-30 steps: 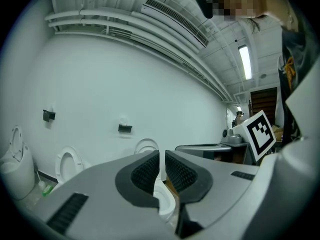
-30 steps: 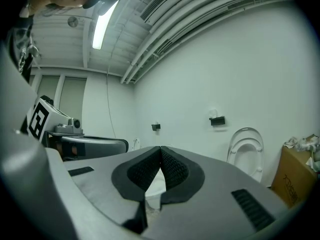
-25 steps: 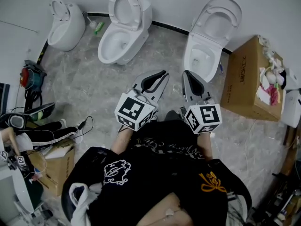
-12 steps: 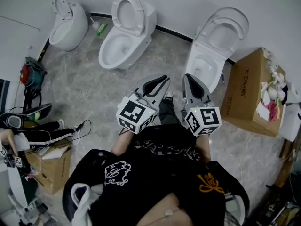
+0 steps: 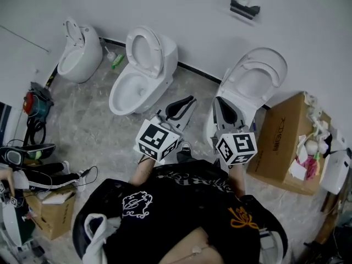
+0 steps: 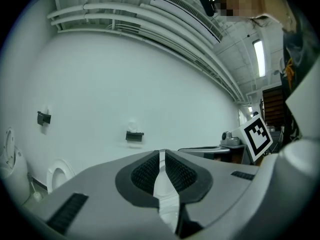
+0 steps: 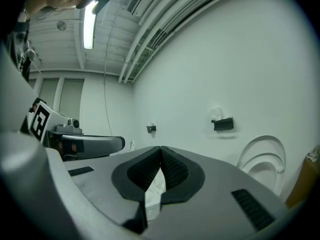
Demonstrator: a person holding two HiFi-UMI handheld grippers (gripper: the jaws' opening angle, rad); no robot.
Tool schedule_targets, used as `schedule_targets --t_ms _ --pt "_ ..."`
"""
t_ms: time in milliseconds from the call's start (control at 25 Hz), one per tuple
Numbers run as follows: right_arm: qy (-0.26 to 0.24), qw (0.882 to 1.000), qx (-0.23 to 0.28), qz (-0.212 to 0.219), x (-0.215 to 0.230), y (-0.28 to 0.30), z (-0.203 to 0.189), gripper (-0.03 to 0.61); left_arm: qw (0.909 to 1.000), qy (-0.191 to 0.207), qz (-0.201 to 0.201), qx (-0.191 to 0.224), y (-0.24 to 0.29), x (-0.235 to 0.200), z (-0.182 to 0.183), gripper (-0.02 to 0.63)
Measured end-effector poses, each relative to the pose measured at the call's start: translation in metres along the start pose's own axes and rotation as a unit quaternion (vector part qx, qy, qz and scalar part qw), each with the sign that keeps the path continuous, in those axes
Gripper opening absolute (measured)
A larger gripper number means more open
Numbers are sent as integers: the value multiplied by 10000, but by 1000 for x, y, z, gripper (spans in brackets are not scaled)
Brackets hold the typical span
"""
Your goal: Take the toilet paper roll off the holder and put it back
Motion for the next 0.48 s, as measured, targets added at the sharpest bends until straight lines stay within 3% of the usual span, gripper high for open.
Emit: schedule_targets --t_ms 240,480 --pt "82 9999 109 -29 65 40 3 14 9999 80 52 -42 67 -20 14 49" --pt "269 9996 -27 116 87 67 -13 14 9992 135 223 -307 94 -38 9 49"
Point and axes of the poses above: the fingertips, and each gripper's own axes: y forward along the fingers, x to its right, z out of its top, the point moved 2 cm from there along -y, backward along the fingers, and after that the axes turned 11 degrees about -y, right-handed, at the moved point
